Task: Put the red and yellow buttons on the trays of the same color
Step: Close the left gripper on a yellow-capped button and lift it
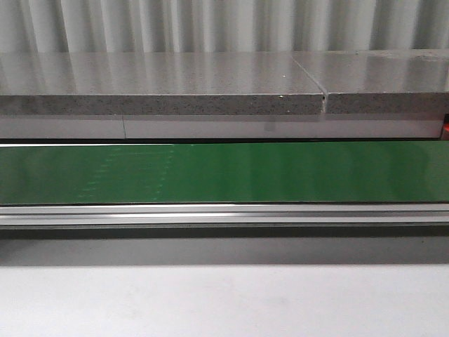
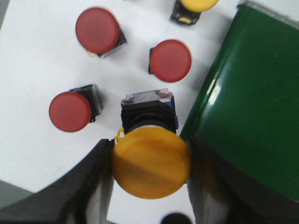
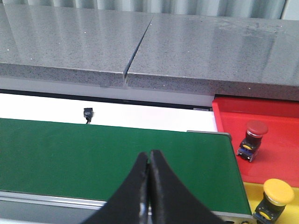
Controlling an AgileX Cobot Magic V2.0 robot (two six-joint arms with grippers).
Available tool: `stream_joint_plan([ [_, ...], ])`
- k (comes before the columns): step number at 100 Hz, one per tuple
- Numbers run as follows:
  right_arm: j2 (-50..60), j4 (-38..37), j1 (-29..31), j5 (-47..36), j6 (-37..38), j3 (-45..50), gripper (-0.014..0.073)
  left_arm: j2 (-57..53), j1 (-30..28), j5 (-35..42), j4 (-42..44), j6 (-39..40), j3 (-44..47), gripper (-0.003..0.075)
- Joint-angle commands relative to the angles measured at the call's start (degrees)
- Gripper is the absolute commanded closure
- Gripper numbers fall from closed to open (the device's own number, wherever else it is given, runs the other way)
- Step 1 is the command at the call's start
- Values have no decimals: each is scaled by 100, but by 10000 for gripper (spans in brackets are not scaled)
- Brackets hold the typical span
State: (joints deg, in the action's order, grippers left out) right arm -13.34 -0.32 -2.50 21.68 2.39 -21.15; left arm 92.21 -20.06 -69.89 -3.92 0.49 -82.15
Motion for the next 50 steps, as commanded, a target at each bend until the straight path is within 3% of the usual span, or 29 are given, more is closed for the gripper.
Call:
stream_joint_plan([
  [1,-33,-4,1,-429,-38,-137,660,-263,299,-238,-3,-9,-412,515],
  [22,-33,-4,1,-429,-38,-137,660,-212,1070,-228,207,-9,-480,515],
  [50,-33,-4,1,-429,-38,-137,660,123,1497,-227,250,-9,-480,515],
])
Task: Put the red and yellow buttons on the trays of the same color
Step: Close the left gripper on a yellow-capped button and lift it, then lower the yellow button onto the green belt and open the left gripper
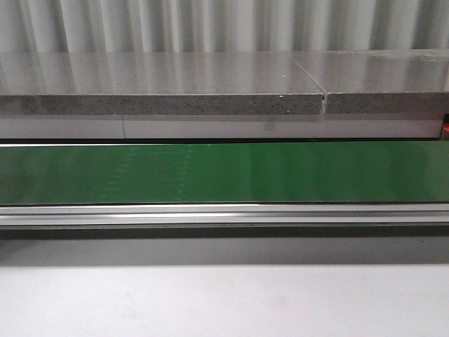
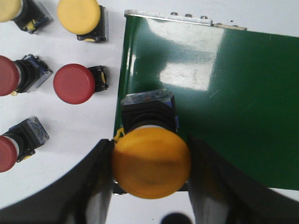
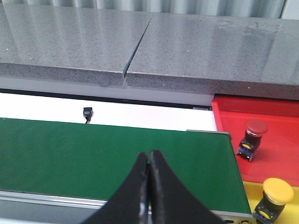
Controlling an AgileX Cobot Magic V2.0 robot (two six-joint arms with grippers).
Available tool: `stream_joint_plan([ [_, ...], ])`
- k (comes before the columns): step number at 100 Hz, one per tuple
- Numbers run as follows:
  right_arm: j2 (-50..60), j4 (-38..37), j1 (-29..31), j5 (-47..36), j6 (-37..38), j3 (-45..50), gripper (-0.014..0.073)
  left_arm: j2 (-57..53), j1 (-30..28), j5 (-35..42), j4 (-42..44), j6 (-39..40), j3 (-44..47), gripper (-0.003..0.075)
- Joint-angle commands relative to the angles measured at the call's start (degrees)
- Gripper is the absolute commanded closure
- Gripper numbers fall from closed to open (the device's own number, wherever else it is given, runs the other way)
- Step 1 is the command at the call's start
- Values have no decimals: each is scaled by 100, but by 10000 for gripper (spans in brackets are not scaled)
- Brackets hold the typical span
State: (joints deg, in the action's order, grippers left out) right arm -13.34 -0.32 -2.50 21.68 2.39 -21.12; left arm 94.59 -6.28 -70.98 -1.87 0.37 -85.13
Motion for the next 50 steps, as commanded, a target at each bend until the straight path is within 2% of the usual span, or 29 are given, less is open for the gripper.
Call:
stream_joint_plan([
  [1,-33,-4,1,-429,-38,-141,660,-98,118,-119,46,3,-181,515],
  [43,-33,-4,1,-429,-38,-141,660,335,273,-163,142,-37,-181,515],
  [50,-33,-4,1,-429,-38,-141,660,335,273,-121,114,-99,-181,488],
])
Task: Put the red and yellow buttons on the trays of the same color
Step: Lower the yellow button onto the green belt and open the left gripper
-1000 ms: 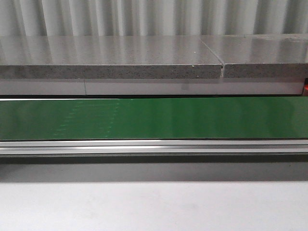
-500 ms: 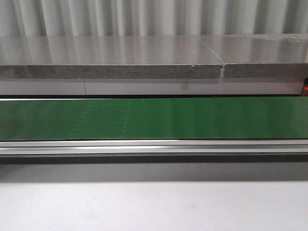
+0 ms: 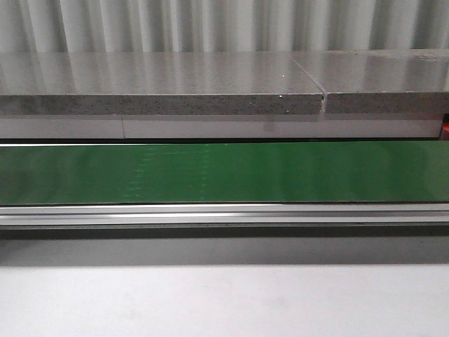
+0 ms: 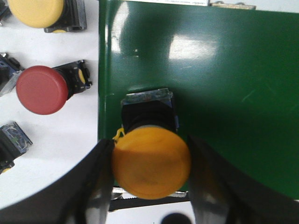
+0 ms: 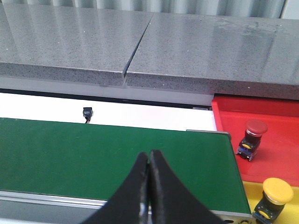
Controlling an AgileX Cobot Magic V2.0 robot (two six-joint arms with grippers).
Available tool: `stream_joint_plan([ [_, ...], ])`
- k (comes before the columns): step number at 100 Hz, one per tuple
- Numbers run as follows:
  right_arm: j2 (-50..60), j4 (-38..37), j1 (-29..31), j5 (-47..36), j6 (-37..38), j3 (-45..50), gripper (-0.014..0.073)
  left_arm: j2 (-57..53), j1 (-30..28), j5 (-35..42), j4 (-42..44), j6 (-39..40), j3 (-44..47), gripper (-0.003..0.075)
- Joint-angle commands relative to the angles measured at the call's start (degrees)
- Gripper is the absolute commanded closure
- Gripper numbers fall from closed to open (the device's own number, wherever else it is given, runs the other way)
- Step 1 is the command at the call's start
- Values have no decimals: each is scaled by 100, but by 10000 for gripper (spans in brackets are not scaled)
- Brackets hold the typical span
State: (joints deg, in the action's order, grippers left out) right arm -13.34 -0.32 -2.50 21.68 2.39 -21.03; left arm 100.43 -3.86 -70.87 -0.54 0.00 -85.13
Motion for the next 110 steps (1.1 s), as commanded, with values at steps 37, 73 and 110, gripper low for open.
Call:
stream_joint_plan([
  [37,-33,-4,1,-429,-38,-150,660,-298,31,-123,-259,-140,-189,236],
  [73,-33,-4,1,-429,-38,-150,660,-1279,-246,260,-342,-101,-189,236],
  [110,-33,-4,1,-429,-38,-150,660,-1488,-1698,-172,-353,0,154,236],
])
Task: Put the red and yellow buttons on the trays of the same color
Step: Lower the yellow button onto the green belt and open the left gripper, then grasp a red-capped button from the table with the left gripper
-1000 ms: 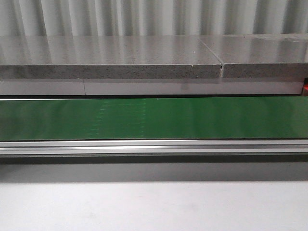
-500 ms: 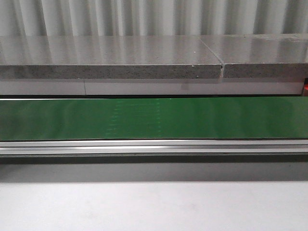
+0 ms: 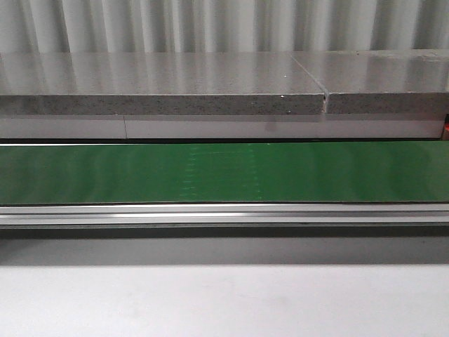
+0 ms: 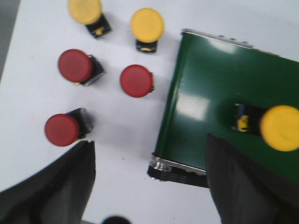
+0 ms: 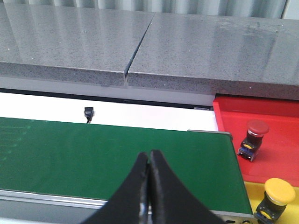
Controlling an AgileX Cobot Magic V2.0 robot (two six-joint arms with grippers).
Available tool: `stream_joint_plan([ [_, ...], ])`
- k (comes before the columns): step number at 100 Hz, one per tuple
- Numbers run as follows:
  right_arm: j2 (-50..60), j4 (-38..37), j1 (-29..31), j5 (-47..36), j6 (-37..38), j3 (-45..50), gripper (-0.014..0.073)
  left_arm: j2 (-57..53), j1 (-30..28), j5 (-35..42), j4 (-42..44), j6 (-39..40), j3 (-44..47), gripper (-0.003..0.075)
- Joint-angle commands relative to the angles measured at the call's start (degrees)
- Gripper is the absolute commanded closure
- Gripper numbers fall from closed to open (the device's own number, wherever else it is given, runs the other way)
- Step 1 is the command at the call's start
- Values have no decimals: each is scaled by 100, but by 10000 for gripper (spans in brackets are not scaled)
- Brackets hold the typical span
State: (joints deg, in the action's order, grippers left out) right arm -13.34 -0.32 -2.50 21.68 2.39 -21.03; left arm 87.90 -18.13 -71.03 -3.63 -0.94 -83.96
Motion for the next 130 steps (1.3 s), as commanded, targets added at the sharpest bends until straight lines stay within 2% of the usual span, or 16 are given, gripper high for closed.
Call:
stream_joint_plan([
  [1,-33,-4,1,-429,-38,-150,660,-235,-294,-141,-43,94,88,236],
  [22,-33,-4,1,-429,-38,-150,660,-116,-998,287,-144,190,840,236],
  [44,-33,-4,1,-429,-38,-150,660,333,-1419,299,-167,190,1000,236],
  [63,-33,-4,1,-429,-38,-150,660,809,-1412,357,-228,190,1000,237],
  [130,-33,-4,1,-429,-38,-150,660,1640,-1398,1906,-267,190,988,238],
])
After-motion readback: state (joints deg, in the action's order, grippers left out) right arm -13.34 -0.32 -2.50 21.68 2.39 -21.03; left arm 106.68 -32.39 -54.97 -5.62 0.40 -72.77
